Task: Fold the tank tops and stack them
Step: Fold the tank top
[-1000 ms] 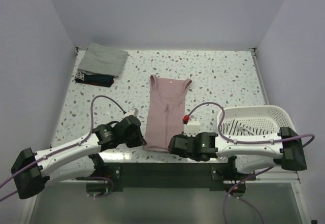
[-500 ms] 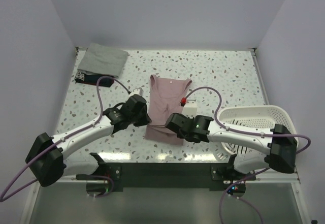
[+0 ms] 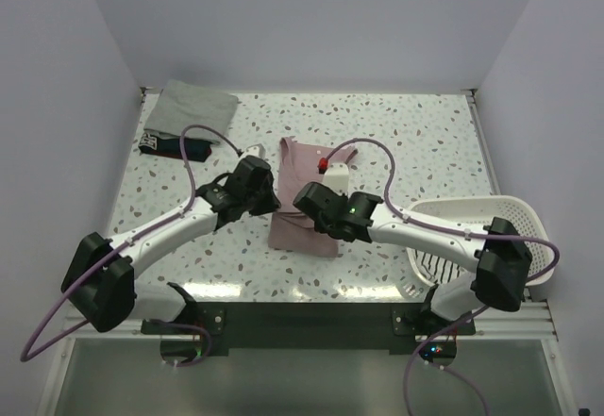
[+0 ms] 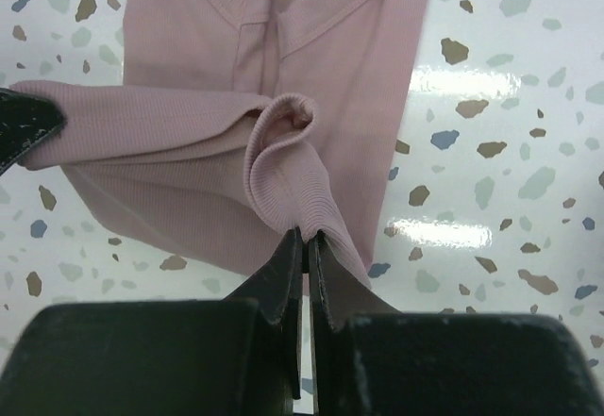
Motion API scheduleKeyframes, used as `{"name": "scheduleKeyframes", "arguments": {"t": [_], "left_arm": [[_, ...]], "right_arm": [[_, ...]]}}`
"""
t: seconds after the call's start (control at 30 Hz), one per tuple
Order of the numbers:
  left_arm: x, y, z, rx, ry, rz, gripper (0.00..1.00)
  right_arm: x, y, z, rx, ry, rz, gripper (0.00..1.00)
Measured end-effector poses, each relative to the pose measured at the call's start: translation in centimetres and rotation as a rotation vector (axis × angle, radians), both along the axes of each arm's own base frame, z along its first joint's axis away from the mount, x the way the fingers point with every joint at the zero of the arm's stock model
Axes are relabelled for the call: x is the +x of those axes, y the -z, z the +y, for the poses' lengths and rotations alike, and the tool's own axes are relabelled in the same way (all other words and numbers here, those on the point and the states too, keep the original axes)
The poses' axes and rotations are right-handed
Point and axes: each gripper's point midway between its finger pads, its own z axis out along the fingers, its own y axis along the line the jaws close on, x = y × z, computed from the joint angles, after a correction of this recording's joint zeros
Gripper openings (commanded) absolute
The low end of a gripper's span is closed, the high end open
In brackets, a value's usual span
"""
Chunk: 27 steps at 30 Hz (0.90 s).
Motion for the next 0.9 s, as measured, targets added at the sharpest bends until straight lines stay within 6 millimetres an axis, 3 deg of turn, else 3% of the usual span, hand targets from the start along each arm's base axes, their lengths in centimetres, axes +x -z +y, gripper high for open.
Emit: {"name": "scheduleKeyframes", "arguments": {"t": [0.2, 0.4, 0.43, 0.47, 0.5, 0.57, 0.67, 0.83, 0.9], "left_arm": [[2.4, -0.9, -0.1, -0.013, -0.008, -0.026, 0.00], [5.2, 0.0, -0.8, 0.002, 0.001, -0.021, 0.00], [5.9, 0.4, -0.8, 0.004, 0.000, -0.020, 0.07], [6.4, 0.8, -0.7, 0.008, -0.003, -0.017, 0.07], [6.9, 1.3, -0.6, 0.010, 0.001, -0.015, 0.26], [7.9, 2.2, -0.6, 0.010, 0.014, -0.011, 0.43], [9.7, 3.6, -0.5, 0.004, 0.026, -0.009, 0.58], [11.1, 3.0, 0.5, -0.036, 0.006, -0.035, 0.62], [11.3, 2.0, 0.8, -0.045, -0.003, -0.056, 0.57]], "right_arm": [[2.1, -0.4, -0.5, -0.012, 0.017, -0.014, 0.00], [4.9, 0.1, -1.9, -0.017, 0.057, -0.001, 0.00], [5.7, 0.6, -2.2, -0.019, 0.064, 0.008, 0.08], [6.2, 0.8, -2.7, -0.022, 0.080, 0.009, 0.18], [7.0, 1.3, -3.2, -0.023, 0.094, 0.019, 0.29], [8.3, 2.5, -4.0, -0.036, 0.112, 0.040, 0.54], [9.8, 4.1, -5.3, -0.061, 0.122, 0.071, 0.70], [11.0, 4.0, -6.0, -0.086, 0.115, 0.074, 0.68], [11.2, 3.1, -5.5, -0.073, 0.101, 0.054, 0.59]]}}
